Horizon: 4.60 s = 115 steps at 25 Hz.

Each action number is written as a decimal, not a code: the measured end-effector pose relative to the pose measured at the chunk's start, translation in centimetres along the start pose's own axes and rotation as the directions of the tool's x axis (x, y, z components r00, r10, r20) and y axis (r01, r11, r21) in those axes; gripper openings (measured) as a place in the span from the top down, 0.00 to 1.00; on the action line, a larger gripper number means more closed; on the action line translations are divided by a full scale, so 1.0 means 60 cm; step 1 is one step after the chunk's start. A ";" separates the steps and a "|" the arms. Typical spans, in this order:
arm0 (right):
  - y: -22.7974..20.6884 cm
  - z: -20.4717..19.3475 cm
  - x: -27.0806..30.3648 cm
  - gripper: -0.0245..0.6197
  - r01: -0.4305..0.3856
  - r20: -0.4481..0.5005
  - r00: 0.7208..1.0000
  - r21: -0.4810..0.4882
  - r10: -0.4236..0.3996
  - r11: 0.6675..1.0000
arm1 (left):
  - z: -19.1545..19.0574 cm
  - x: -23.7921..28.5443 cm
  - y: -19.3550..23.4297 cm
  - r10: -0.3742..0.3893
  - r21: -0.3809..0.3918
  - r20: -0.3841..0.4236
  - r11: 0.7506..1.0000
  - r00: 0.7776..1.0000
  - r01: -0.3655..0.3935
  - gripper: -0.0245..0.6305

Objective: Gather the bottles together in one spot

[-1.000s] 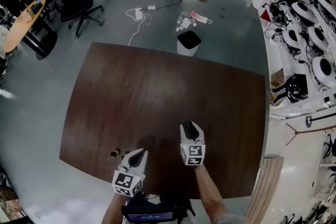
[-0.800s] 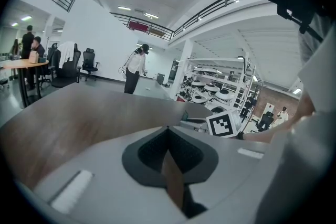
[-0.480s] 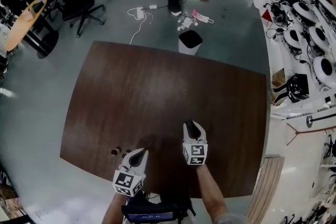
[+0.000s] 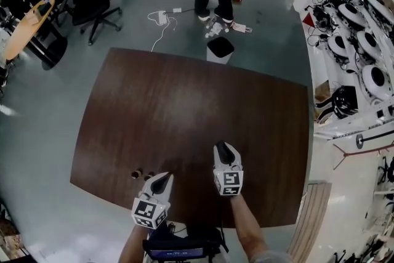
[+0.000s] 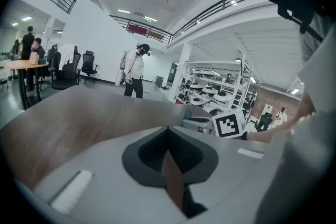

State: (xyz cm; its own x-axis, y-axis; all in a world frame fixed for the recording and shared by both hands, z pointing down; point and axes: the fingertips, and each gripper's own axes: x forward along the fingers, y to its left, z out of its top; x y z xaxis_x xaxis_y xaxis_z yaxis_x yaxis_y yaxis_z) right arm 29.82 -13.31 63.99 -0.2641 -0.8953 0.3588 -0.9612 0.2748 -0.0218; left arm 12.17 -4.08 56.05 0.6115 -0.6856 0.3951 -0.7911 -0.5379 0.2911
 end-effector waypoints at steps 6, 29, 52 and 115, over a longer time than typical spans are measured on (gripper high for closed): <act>0.030 0.005 -0.042 0.80 0.005 0.018 1.000 -0.022 -0.004 1.000 | -0.008 -0.029 -0.003 -0.016 0.005 0.010 1.000 1.000 0.016 0.96; 0.221 -0.013 -0.141 0.80 -0.122 0.043 0.991 -0.035 0.123 0.992 | -0.061 -0.147 0.029 -0.003 0.010 0.007 1.000 1.000 0.003 0.96; 0.315 -0.043 -0.150 0.80 -0.231 0.024 0.971 -0.129 0.236 0.964 | -0.110 -0.190 0.062 0.033 -0.009 0.015 0.999 0.999 -0.033 0.96; 0.340 -0.101 -0.144 0.63 -0.232 0.026 0.972 -0.026 0.233 0.972 | -0.150 -0.214 0.089 0.051 -0.007 0.001 0.999 0.999 -0.051 0.96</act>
State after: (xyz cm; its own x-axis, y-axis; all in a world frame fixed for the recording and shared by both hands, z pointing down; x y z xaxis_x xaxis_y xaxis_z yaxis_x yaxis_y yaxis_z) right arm 12.94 2.15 66.11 -0.4827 -0.8155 0.3193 -0.8713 0.4842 -0.0802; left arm -0.01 6.24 60.36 0.5702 -0.7124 0.4090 -0.8215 -0.4985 0.2768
